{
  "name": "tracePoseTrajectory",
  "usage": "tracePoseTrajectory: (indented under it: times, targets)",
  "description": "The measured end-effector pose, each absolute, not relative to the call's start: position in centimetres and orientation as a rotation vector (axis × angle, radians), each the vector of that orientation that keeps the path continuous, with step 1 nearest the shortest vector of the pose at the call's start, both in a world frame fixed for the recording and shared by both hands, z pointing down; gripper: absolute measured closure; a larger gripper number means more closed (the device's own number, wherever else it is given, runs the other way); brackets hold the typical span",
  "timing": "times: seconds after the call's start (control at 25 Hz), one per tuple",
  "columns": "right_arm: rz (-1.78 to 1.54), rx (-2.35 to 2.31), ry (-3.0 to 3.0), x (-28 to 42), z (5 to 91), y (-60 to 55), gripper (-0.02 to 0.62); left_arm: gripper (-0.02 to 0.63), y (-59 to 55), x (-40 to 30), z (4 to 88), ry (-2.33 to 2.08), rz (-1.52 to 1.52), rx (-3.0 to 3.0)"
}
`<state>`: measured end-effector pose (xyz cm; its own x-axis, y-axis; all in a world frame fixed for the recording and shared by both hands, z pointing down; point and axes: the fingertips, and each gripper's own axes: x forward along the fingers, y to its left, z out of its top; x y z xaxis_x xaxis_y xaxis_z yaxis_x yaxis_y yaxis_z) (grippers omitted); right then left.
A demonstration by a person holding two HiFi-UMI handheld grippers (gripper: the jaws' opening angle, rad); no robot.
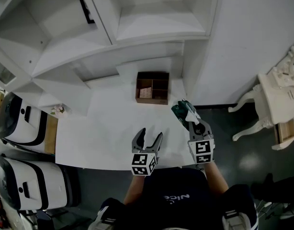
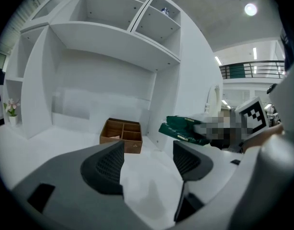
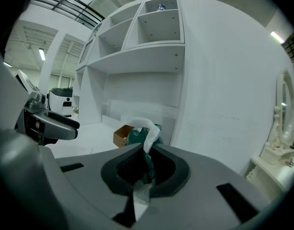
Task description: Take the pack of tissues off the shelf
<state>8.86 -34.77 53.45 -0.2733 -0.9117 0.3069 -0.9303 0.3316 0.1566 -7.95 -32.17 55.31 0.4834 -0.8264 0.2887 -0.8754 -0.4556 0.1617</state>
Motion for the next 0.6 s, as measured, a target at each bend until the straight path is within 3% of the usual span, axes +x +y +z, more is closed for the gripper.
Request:
tracePoseTrajectory:
  times: [0.2, 0.52, 0.6]
  targets:
    - [0.087, 1.631, -2.275, 8.3, 53.7, -34.3, 0.581, 0.304, -32.0, -7.6, 55.5, -1.389, 0.221, 2.449]
    - [0.035, 1.610, -2.299, 7.5, 53.0, -34.2, 0.580, 0.602, -32.0, -8.1, 55.3, -1.419, 0.227, 2.437]
    - [0.020, 1.602, -2.303, 7.3, 52.9, -34.1, 0.580, 0.603, -31.9, -8.0, 55.4, -1.403, 0.230, 2.438]
